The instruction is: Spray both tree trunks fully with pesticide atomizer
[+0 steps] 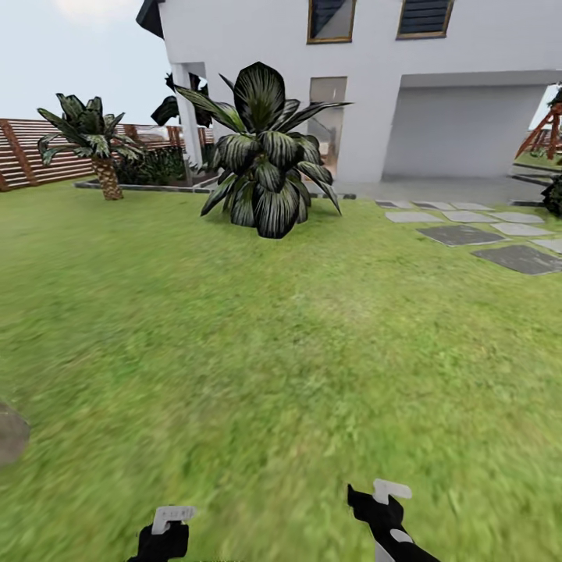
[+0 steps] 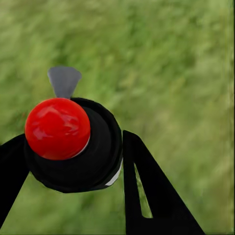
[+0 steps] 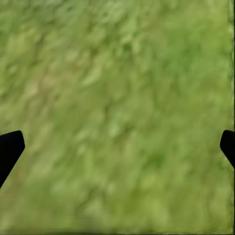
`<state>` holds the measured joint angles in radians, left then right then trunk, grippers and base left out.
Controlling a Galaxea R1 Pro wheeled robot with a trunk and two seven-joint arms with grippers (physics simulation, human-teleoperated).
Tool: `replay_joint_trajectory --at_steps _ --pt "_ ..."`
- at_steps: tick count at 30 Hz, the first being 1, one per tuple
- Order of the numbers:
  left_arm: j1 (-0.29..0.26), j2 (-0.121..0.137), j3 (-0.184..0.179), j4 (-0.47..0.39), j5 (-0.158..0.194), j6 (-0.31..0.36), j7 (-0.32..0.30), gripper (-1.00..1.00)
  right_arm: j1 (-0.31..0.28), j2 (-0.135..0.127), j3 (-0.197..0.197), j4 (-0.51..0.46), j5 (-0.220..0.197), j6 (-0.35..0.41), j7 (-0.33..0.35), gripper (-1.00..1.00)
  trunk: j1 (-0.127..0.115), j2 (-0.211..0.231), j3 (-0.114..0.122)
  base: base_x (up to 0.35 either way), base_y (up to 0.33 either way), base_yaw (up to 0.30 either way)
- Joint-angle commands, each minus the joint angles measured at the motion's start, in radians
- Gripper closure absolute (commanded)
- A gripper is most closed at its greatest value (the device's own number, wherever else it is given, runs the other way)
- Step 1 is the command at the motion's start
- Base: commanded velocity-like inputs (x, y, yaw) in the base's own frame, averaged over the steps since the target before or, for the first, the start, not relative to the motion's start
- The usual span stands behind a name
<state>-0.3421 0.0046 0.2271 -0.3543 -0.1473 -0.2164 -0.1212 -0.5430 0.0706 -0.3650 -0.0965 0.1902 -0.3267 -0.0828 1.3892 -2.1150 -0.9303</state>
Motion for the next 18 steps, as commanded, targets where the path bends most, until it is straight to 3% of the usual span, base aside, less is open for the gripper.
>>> replay_joint_trajectory --at_steps 1,18 --pt "0.000 0.000 0.000 0.000 0.000 0.000 0.000 1.00 0.000 0.000 0.000 0.000 0.000 0.000 0.000 -1.00 0.000 0.000 0.000 -0.148 -0.274 -0.300" --pt "0.000 0.000 0.000 0.000 -0.001 0.000 0.000 1.00 0.000 0.000 0.000 0.000 0.000 0.000 0.000 -1.00 0.000 0.000 0.000 -0.148 -0.274 -0.300"
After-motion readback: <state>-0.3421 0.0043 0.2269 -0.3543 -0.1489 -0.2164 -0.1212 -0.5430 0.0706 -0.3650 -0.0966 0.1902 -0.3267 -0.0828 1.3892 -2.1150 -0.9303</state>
